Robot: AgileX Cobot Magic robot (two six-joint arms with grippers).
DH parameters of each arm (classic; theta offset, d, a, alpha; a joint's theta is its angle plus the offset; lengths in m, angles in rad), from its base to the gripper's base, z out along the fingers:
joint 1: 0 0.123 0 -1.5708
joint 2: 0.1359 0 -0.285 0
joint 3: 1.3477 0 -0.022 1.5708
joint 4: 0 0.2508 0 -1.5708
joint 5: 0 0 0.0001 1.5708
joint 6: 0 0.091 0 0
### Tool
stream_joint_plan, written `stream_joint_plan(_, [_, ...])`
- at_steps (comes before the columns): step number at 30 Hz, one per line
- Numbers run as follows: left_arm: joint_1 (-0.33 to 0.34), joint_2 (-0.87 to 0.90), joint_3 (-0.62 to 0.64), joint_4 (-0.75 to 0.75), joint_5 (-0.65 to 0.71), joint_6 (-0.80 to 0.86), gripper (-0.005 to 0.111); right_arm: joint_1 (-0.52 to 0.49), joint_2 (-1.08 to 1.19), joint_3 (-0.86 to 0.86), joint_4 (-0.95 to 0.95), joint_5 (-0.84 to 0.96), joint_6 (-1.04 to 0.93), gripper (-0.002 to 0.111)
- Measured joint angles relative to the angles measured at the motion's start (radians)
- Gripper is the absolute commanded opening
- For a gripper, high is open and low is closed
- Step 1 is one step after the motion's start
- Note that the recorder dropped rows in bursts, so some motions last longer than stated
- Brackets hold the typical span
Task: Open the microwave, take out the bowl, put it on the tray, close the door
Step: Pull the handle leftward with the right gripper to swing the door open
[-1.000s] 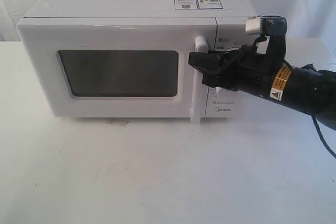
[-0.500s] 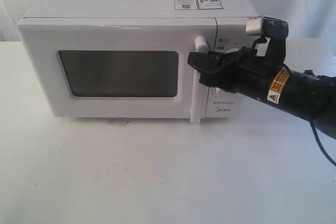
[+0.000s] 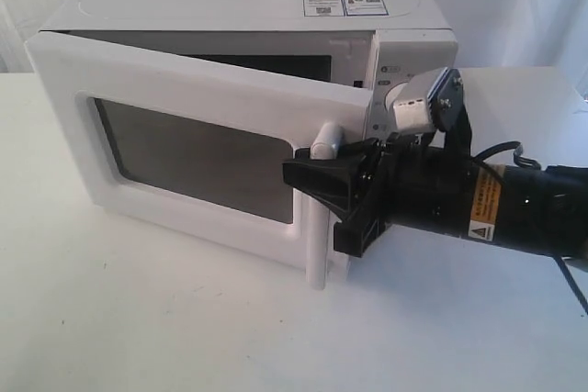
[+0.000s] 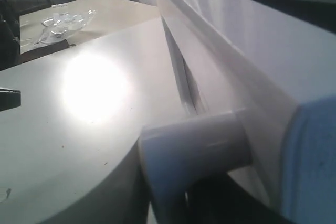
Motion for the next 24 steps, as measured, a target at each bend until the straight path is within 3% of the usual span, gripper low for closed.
stream_joint_plan(5, [0.000, 0.000, 0.000, 0.000, 0.000, 0.000, 0.000, 0.018, -0.056, 0.012, -0.046, 0.079, -0.001, 0.004])
stream_joint_plan(10, [0.000, 0.000, 0.000, 0.000, 0.000, 0.000, 0.000, 0.034, -0.144, 0.019, -0.177, 0.175, 0.080, 0.027])
stream_joint_plan(14, [0.000, 0.000, 0.000, 0.000, 0.000, 0.000, 0.000, 0.038, -0.244, 0.046, -0.336, 0.121, 0.248, 0.043])
stream_joint_plan(24, [0.000, 0.000, 0.000, 0.000, 0.000, 0.000, 0.000, 0.045, -0.454, 0.052, -0.671, 0.113, 0.734, 0.044])
